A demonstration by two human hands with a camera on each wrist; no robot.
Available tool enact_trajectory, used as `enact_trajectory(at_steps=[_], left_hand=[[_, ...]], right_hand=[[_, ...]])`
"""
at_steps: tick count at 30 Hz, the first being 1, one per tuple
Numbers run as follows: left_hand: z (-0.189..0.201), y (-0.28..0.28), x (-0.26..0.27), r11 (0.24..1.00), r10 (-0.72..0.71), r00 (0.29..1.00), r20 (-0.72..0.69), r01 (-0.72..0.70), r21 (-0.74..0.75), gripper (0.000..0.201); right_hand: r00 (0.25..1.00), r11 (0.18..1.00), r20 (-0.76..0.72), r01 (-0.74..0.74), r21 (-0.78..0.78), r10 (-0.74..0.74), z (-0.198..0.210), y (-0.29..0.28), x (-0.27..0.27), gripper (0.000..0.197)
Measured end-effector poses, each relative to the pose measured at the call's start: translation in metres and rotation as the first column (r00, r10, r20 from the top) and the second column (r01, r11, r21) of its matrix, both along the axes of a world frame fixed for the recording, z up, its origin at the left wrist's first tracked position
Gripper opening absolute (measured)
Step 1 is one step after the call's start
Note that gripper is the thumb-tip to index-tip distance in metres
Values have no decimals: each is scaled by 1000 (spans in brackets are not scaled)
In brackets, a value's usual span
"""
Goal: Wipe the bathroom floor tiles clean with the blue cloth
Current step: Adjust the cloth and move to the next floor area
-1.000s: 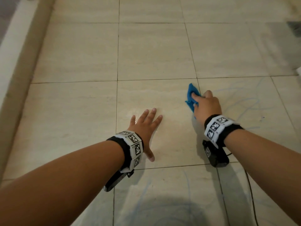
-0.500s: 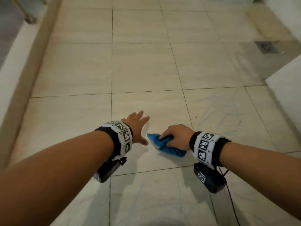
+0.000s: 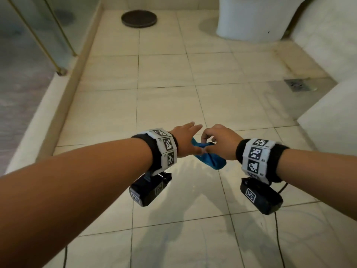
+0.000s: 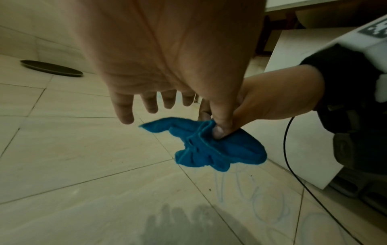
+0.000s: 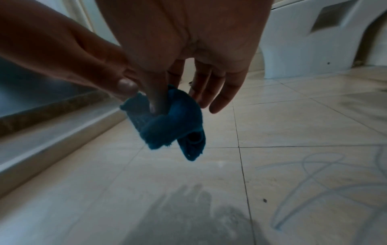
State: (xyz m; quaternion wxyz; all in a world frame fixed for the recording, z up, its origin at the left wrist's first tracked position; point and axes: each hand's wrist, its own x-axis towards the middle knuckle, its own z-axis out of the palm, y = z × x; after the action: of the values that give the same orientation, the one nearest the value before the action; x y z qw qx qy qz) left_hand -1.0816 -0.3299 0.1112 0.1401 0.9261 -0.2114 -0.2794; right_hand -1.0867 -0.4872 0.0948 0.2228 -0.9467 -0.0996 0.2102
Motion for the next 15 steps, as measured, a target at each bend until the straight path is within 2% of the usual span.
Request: enact_trajectory(at_steps=[4, 8, 11, 15], left_hand=[[8, -16, 9, 999, 26, 1000, -6, -26, -23, 43], [-7, -14, 13, 992, 119, 991, 64, -117, -44, 29], [-19, -6, 13, 984, 163, 983, 81, -156, -86, 18], [-30, -5, 7, 970, 210, 977, 45, -202, -133, 18]], right_hand=[[994, 962, -7, 109, 252, -111, 11, -10, 12, 13], [991, 921, -23, 129, 368, -130, 1, -20, 22, 24], [991, 939, -9, 128, 320, -132, -9, -30, 27, 20], [996, 986, 69, 52, 159, -64, -8, -40, 27, 6]])
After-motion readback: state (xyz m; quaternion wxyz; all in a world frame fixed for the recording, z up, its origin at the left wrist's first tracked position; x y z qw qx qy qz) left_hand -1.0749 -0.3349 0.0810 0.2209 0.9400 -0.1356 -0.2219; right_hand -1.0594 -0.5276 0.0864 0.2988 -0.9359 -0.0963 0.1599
